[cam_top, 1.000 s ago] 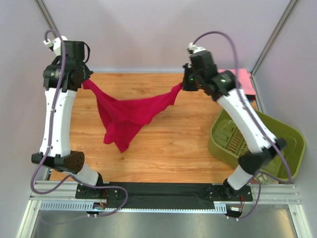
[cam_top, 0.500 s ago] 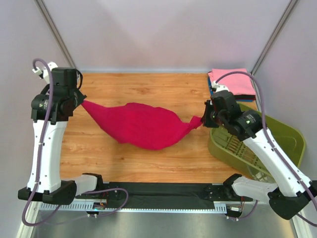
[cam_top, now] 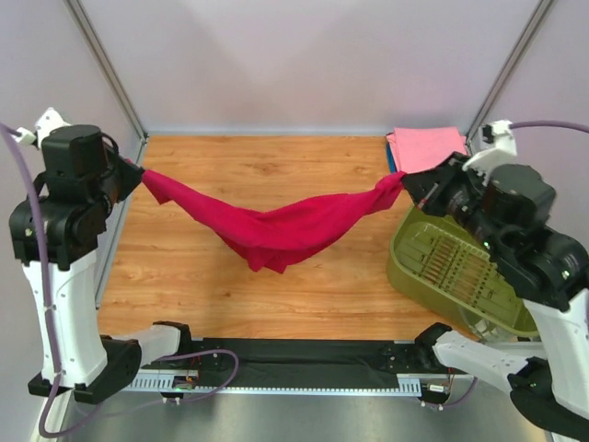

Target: Fold and stack the t-shirts

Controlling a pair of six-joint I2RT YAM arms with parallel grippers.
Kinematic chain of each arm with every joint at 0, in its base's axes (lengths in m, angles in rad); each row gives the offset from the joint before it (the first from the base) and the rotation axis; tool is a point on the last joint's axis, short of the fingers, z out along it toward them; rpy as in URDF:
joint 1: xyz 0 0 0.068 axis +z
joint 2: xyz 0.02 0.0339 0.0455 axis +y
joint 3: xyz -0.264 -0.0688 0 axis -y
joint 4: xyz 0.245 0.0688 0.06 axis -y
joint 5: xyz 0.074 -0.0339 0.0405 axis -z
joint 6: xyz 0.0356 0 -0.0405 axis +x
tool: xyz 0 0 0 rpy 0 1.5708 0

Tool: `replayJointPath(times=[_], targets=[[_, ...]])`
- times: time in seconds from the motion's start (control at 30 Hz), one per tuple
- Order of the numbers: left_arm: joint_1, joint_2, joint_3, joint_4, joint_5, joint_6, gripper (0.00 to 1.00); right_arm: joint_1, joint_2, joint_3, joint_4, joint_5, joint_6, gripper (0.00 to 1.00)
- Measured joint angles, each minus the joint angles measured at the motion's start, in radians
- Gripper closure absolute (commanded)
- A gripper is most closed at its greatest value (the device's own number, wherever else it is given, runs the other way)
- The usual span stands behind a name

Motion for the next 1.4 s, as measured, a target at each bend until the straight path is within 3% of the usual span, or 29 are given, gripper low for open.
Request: replayJointPath(times=[0.23, 0.4, 0.53, 0.63, 0.8, 0.83, 0.87, 0.9, 0.97, 1.03, 1.1, 1.2, 1.27, 1.4], targets=[[0.000, -0.054, 0.138, -0.006, -0.048, -0.006, 1.00, 0.000, -0.152, -0.058, 0.115, 0.003, 0.068, 1.00], [0.000, -0.074, 0.115, -0.005, -0.065, -0.023, 1.00, 0.000, -0.124, -0.065, 0.166, 0.018, 0.076, 1.00], [0.001, -0.010, -0.012, 0.001, -0.094, -0.061, 1.00, 0.000, 0.049, -0.018, 0.220, 0.040, 0.023, 1.00], [0.028, 0.100, -0.147, 0.020, -0.105, -0.077, 1.00, -0.004, 0.270, 0.047, 0.278, 0.023, -0.037, 1.00], [0.183, 0.298, -0.523, 0.087, -0.027, -0.077, 1.00, -0.026, 0.638, 0.106, 0.340, -0.086, -0.099, 1.00], [0.226, 0.321, -0.593, 0.095, -0.010, -0.070, 0.96, -0.033, 0.702, 0.104, 0.337, -0.111, -0.105, 1.00], [0.257, 0.343, -0.653, 0.093, 0.002, -0.057, 0.79, -0.040, 0.758, 0.100, 0.338, -0.140, -0.108, 1.00], [0.293, 0.353, -0.669, 0.092, 0.006, -0.049, 0.70, -0.046, 0.805, 0.093, 0.340, -0.164, -0.110, 1.00], [0.356, 0.382, -0.685, 0.091, 0.013, -0.018, 0.61, -0.061, 0.897, 0.089, 0.344, -0.214, -0.111, 1.00], [0.374, 0.406, -0.663, 0.090, 0.017, 0.009, 0.57, -0.074, 0.971, 0.090, 0.356, -0.260, -0.111, 0.99], [0.364, 0.434, -0.621, 0.108, 0.051, 0.054, 0.57, -0.089, 1.046, 0.119, 0.360, -0.307, -0.107, 0.96], [0.297, 0.454, -0.571, 0.188, 0.139, 0.158, 0.57, -0.115, 1.167, 0.226, 0.351, -0.369, -0.088, 0.82], [0.212, 0.456, -0.547, 0.264, 0.222, 0.239, 0.57, -0.137, 1.234, 0.321, 0.341, -0.397, -0.069, 0.67], [-0.025, 0.463, -0.519, 0.421, 0.404, 0.399, 0.57, -0.196, 1.285, 0.497, 0.215, -0.399, -0.035, 0.58]])
